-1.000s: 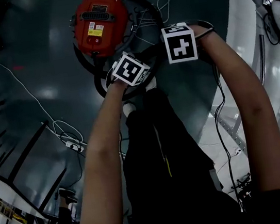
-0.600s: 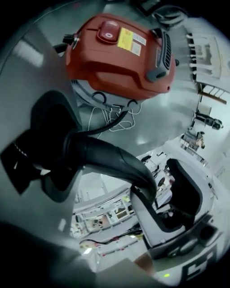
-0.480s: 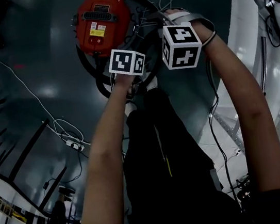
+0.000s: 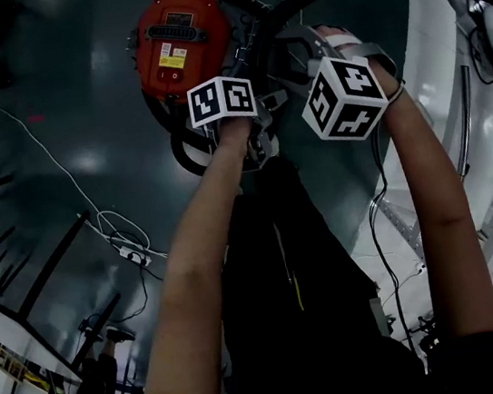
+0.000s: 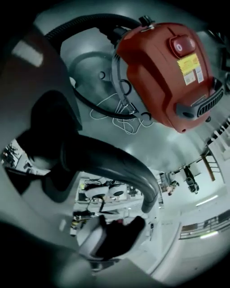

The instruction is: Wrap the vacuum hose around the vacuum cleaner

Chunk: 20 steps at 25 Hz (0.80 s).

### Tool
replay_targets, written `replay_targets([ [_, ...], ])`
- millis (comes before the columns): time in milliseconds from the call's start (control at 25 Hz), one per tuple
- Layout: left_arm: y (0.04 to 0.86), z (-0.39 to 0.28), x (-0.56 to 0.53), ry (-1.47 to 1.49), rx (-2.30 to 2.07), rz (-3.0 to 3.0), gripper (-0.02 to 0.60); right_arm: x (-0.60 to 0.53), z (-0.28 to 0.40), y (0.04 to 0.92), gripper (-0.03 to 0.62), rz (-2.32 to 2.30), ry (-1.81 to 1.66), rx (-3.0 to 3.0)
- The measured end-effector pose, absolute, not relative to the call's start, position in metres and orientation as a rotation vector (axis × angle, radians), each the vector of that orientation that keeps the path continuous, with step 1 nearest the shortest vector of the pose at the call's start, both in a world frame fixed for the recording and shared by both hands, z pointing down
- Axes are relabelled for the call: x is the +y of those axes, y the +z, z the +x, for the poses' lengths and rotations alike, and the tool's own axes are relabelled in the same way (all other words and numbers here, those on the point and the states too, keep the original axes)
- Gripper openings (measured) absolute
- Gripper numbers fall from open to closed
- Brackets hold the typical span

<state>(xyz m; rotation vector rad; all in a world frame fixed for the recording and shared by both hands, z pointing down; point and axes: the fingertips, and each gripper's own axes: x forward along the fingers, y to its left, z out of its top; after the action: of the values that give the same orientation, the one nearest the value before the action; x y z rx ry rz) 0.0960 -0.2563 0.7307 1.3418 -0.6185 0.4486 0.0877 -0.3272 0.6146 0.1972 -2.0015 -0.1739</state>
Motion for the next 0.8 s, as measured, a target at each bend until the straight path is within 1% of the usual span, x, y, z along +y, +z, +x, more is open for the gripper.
replay_targets([
  [200,0.731,0.106,-0.265,0.287,-0.639,1.177,0.233,-0.303,0.106,0.628,0.252,0.122,-0.027,-1.991],
  [360,0.721,0.111,-0.289,0.132,-0.642,1.098,0.233,-0.277,0.115,0.643,0.293,0.054,0.107,-1.99],
  [440,0.712,0.104,-0.318,0.069,-0.671,1.101,0.233,-0.266,0.119,0.653,0.308,0.043,0.169,-1.992],
  [600,0.689,0.087,-0.38,-0.147,-0.742,1.053,0.232,-0.248,0.118,0.673,0.31,0.025,0.229,-1.985],
  [680,0.685,0.079,-0.4,-0.2,-0.804,1.059,0.233,-0.245,0.112,0.682,0.311,0.036,0.23,-1.982],
  [720,0.684,0.075,-0.406,-0.214,-0.834,1.059,0.232,-0.248,0.109,0.685,0.33,0.053,0.229,-1.982],
  [800,0.687,0.065,-0.414,-0.246,-0.883,1.042,0.232,-0.257,0.105,0.689,0.328,0.091,0.25,-1.988],
])
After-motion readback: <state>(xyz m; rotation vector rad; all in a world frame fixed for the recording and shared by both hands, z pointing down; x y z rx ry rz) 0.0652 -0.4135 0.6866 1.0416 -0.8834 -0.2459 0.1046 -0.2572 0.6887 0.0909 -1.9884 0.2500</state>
